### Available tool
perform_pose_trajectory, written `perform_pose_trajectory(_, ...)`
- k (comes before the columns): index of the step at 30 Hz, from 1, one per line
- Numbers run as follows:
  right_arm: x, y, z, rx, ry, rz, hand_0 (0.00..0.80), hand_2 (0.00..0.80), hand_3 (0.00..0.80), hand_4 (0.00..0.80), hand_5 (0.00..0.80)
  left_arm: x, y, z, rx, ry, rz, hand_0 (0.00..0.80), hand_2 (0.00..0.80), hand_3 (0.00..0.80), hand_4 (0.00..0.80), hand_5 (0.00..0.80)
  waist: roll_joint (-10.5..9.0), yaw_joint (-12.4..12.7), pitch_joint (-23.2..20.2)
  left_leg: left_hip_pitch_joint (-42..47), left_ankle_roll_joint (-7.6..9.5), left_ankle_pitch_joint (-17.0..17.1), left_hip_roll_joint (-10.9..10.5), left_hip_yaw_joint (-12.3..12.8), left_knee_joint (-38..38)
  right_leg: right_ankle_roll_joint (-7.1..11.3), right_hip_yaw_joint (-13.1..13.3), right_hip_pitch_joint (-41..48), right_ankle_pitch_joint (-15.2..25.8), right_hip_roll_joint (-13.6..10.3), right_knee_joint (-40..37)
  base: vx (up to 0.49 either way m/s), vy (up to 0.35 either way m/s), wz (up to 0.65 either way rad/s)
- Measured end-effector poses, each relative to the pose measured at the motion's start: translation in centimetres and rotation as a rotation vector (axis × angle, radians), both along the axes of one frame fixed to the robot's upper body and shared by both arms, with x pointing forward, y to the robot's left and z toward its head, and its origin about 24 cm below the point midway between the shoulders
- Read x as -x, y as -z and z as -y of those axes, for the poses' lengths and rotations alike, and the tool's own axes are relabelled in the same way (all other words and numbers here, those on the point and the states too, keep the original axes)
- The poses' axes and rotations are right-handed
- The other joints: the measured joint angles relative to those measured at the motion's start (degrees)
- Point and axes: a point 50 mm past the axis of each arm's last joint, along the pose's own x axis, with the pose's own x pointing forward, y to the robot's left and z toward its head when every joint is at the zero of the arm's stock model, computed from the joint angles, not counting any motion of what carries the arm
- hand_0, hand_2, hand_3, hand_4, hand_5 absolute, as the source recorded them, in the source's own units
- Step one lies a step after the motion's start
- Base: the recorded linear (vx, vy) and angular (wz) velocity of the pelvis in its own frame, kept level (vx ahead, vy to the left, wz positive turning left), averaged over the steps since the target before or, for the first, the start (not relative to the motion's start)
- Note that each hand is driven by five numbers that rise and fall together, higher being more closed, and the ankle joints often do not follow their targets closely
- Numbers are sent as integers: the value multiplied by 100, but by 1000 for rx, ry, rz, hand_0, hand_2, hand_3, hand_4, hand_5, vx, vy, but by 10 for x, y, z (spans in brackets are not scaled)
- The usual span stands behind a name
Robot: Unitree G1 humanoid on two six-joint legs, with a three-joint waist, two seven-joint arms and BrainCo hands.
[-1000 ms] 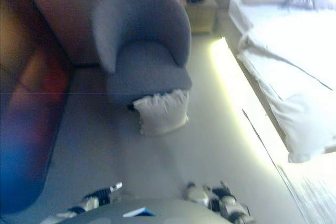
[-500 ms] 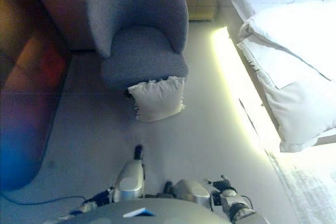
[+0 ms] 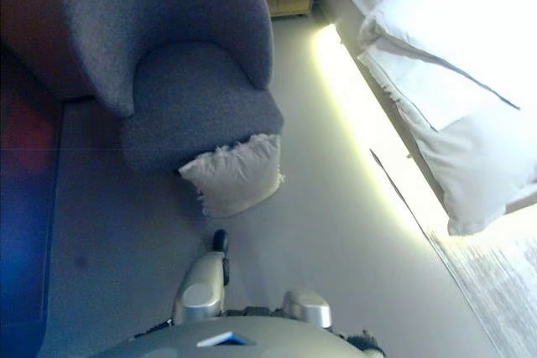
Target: Pick up the cushion and take it to the sofa
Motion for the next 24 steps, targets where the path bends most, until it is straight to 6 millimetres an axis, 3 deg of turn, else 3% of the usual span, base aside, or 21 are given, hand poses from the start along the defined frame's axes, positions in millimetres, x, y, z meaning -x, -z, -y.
perform_pose_trajectory(1,-1,0,0,20,-44,7,0,0,0,0,0,-7,-1,-2,10,56,24,0,0,0,0,0,50,-13,-64,-216,68,-261,-32,-73,442,19,-47,41,3,-76,-45,750,149,3)
perform_pose_trajectory(2,-15,-2,0,27,-63,53,0,0,0,0,0,-19,-2,-2,9,91,75,0,0,0,0,0,33,94,-203,-407,84,-521,-110,-5,759,91,-51,-82,57,-80,14,880,157,5)
perform_pose_trajectory(3,-26,-5,8,51,-68,118,0,0,0,0,0,-21,-3,-2,5,135,83,0,0,0,0,0,114,28,-333,-700,158,-838,-71,-57,1100,114,-6,-335,127,-84,311,541,56,14)
perform_pose_trajectory(5,-58,-13,3,27,-82,278,0,0,0,0,0,-28,-4,-4,-10,160,114,0,0,0,0,0,128,1,-513,-769,255,-934,-92,-43,1155,403,52,-471,478,-145,367,351,-2,7)
perform_pose_trajectory(7,-81,-18,-7,-4,-118,375,0,0,0,0,0,-40,-7,-7,-22,182,144,0,0,0,0,0,146,5,-598,-633,329,-915,-78,-60,887,663,60,-570,661,-173,444,393,-37,-17)
perform_pose_trajectory(9,-110,-29,-13,-36,-174,468,0,0,0,0,0,-55,-9,-5,-29,216,180,0,0,0,0,0,230,202,-605,-265,349,-773,9,-55,269,619,-252,-946,479,-392,208,210,6,-69)
perform_pose_trajectory(10,-127,-37,-13,-34,-206,526,0,0,0,0,0,-58,-8,3,-14,221,194,0,0,0,0,0,419,180,-661,-91,262,-621,191,-126,-90,643,-429,-1192,516,-346,-244,46,-22,-88)
perform_pose_trajectory(12,-147,-48,-8,-17,-245,589,0,0,0,0,0,-74,-10,15,-9,292,230,0,0,0,0,0,725,110,-641,21,171,-344,435,-174,-674,507,-621,-1910,768,-306,-736,-16,-80,-47)
perform_pose_trajectory(13,-149,-50,-5,-9,-237,597,0,0,0,0,0,-87,-13,14,-17,302,264,0,0,0,0,0,769,8,-600,-7,108,-203,471,-257,-825,555,-646,-2174,1070,-334,-1131,114,-263,35)
perform_pose_trajectory(14,-145,-48,-3,-6,-218,578,0,0,0,0,0,-96,-16,16,-18,308,287,0,0,0,0,0,711,-141,-596,-48,-62,-35,391,-411,-869,538,-727,-2175,1828,-399,-1564,142,-240,89)
perform_pose_trajectory(15,-129,-40,2,-1,-191,513,0,0,0,0,0,-105,-17,20,-18,316,307,0,0,0,0,0,658,-201,-586,-58,-134,-30,445,-601,-983,541,-855,-2010,2365,-393,-1779,281,-331,99)
perform_pose_trajectory(16,-115,-33,5,5,-171,447,0,0,0,0,0,-108,-17,26,-8,329,313,0,0,0,0,0,690,-196,-610,-43,-63,33,493,-633,-1128,454,-1069,-1807,2504,-281,-2132,276,-335,81)
perform_pose_trajectory(17,-106,-29,7,9,-159,409,0,0,0,0,0,-111,-17,32,5,334,322,0,0,0,0,0,640,-204,-579,42,-76,14,490,-468,-1155,412,-1299,-1706,2558,-300,-2261,260,-333,58)
perform_pose_trajectory(19,-95,-26,11,15,-152,373,0,0,0,0,0,-109,-15,39,21,328,304,0,0,0,0,0,573,-251,-537,37,-68,-158,404,-172,-919,392,-1512,-1643,2562,-303,-2277,283,-340,54)
perform_pose_trajectory(22,-84,-21,4,-6,-136,344,0,0,0,0,0,-105,-16,27,-20,264,287,0,0,0,0,0,368,-200,-410,141,-19,-173,420,-348,-1027,410,-1482,-1475,2399,-298,-2047,273,-286,57)
perform_pose_trajectory(24,-86,-22,2,-15,-139,351,0,0,0,0,0,-103,-16,21,-48,250,269,0,0,0,0,0,390,-210,-339,351,4,-109,478,-525,-1161,480,-1296,-1597,2231,-338,-1482,230,-243,47)
